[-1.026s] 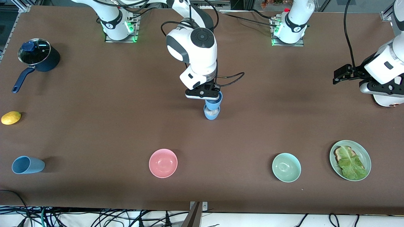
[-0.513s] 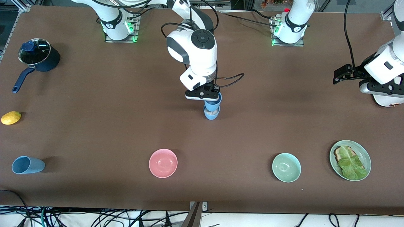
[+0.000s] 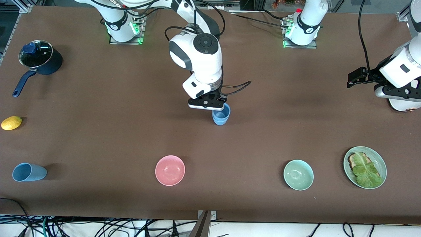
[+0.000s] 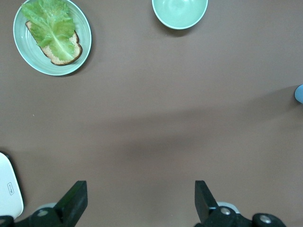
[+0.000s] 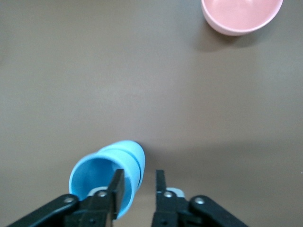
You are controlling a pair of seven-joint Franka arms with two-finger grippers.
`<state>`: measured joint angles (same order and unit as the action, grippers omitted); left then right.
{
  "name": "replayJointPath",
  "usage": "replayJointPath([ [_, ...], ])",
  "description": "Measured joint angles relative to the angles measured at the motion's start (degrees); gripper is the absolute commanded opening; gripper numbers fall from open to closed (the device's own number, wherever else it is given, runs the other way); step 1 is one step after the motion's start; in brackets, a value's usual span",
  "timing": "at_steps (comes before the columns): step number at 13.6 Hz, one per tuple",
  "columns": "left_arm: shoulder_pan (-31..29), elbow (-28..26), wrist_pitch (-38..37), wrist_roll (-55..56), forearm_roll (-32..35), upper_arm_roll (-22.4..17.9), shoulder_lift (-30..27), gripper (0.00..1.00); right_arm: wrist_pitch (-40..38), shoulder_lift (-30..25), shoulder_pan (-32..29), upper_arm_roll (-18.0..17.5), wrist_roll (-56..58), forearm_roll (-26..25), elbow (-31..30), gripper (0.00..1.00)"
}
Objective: Stack blue cups with both arms
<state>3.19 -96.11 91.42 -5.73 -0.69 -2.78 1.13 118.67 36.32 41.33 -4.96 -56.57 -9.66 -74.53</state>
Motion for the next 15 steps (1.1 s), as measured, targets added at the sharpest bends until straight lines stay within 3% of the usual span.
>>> replayJointPath([
  [3, 0.0, 0.0, 0.0, 0.0, 0.0, 0.0, 0.0, 1.0, -0.9, 0.0, -0.4, 0.2, 0.2, 0.0, 1.3, 1.0],
  [7, 0.0, 0.0, 0.0, 0.0, 0.0, 0.0, 0.0, 1.0, -10.6, -0.7, -3.6, 0.7, 8.0, 0.0, 6.0, 1.0],
  [15, 0.0, 0.1, -0.1, 0.0, 0.0, 0.0, 0.1, 1.0, -29.7, -11.9, -21.4, 1.1, 40.5, 8.7, 8.8, 1.0],
])
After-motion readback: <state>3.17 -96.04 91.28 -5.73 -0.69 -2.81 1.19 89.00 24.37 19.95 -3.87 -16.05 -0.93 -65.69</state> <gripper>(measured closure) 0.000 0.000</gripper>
